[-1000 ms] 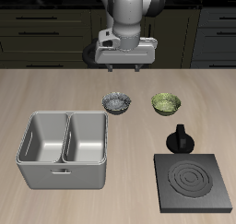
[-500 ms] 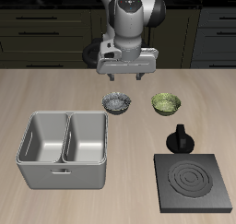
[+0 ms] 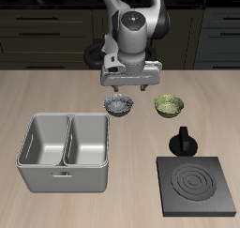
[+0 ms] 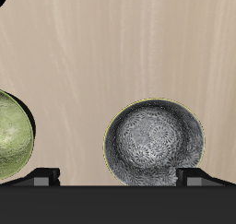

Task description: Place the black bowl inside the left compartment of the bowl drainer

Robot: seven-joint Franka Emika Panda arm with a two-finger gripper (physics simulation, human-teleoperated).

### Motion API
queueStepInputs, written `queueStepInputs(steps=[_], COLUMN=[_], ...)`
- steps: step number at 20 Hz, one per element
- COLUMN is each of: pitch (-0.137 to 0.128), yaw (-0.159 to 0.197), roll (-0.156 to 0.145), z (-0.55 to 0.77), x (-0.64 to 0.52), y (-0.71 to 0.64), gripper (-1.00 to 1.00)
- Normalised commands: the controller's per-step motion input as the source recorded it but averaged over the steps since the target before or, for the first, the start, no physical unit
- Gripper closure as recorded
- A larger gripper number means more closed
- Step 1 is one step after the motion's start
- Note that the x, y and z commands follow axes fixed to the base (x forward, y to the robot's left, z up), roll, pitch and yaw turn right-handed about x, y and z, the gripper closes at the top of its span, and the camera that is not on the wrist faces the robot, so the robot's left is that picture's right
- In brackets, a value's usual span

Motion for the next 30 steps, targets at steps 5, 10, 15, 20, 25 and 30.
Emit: queueStepInputs(steps=[5, 10, 15, 20, 25, 30], pitch=[0.029, 0.045, 0.059, 0.048, 0.036, 0.035], yaw=[0.005, -0.004, -0.009, -0.007, 0.0, -0.006], roll=[-0.011, -0.005, 0.016, 0.007, -0.015, -0.017], z=[-0.27, -0.22, -0.21, -0.23, -0.17, -0.17], x=[0.0, -0.02, -0.01, -0.03, 0.01, 0.06], y=[0.0, 0.0, 0.07, 0.05, -0.07, -0.03], gripper=[-1.0, -1.0, -1.0, -1.0, -1.0, -1.0])
